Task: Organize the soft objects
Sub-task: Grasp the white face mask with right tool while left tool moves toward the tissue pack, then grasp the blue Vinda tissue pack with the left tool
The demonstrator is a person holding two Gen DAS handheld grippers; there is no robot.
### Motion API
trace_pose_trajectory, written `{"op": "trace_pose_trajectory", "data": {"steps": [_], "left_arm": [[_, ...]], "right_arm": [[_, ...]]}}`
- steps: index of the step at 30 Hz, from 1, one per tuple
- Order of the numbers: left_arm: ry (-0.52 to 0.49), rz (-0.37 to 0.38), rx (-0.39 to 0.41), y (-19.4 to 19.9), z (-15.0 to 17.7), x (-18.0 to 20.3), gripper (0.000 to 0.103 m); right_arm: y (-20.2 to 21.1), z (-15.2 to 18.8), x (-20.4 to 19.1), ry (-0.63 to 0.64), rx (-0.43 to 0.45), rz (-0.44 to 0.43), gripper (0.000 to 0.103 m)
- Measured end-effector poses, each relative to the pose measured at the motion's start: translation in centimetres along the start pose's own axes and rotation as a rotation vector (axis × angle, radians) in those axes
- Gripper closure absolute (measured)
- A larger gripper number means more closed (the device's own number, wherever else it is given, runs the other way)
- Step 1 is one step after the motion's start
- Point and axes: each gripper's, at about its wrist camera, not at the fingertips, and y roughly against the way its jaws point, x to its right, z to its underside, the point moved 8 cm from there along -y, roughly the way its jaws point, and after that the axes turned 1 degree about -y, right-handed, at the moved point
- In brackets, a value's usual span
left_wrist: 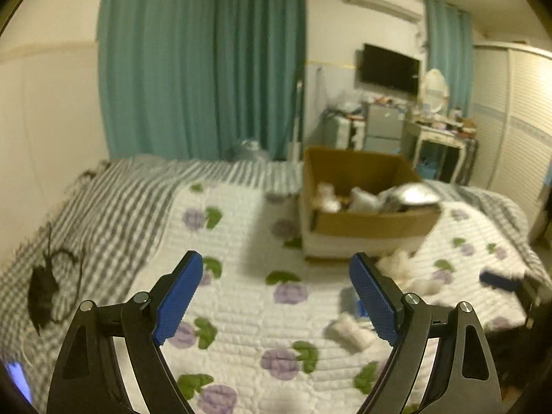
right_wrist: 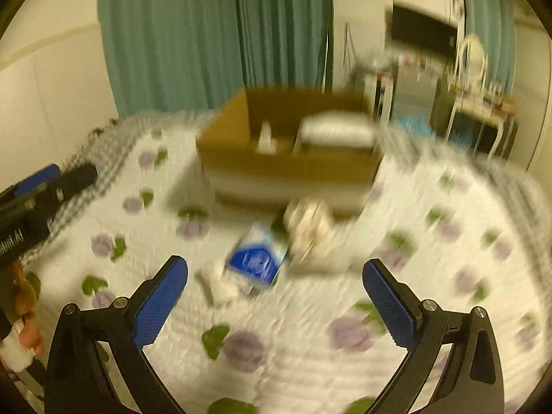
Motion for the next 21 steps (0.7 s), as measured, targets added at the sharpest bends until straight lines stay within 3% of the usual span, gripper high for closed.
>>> {"op": "trace_pose_trajectory", "data": {"steps": [3,8,11,13,14,16,21], "left_arm": [[0.026,-0.031,-0.024,-1.9,2.3,-1.5,0.015],[-0.009,-0.006,-0.188,-6.3,6.8,-2.0,0.015],[-0.015,0.001,-0.208,-7.2,7.3,-2.1,0.015],[-0.012,0.008,-0.208,-7.1,7.4,-2.2,0.015],[-0.007,0.008,-0.208,-7.1,7.4,-2.3,0.015],[0.006,0.007,-0.213,-7.3,7.6,-2.6,0.015],[0.032,0.015,-0.226,-6.8,7.9,-2.8,0.015]], "right_arm": [[-3.4,2.4,-1.2,0.003,-0.086,-0.020,0.003],[-7.3,3.7,-3.0,0.030,-0.164,-0.030,0.015],[-8.4,3.9,-3.5,0.031,-0.192,-0.042,0.034],[-8.9,4.4,-3.8,0.031,-0.217,-0.052,0.061],[-8.9,4.5,-3.8,0.031,-0.220,-0.054,0.068],[-8.6,4.5,-3.9,0.038,-0.210,-0.060,0.074],[-5.8,4.0,-3.6,0.035,-0.161,-0.088,0.079]]}}
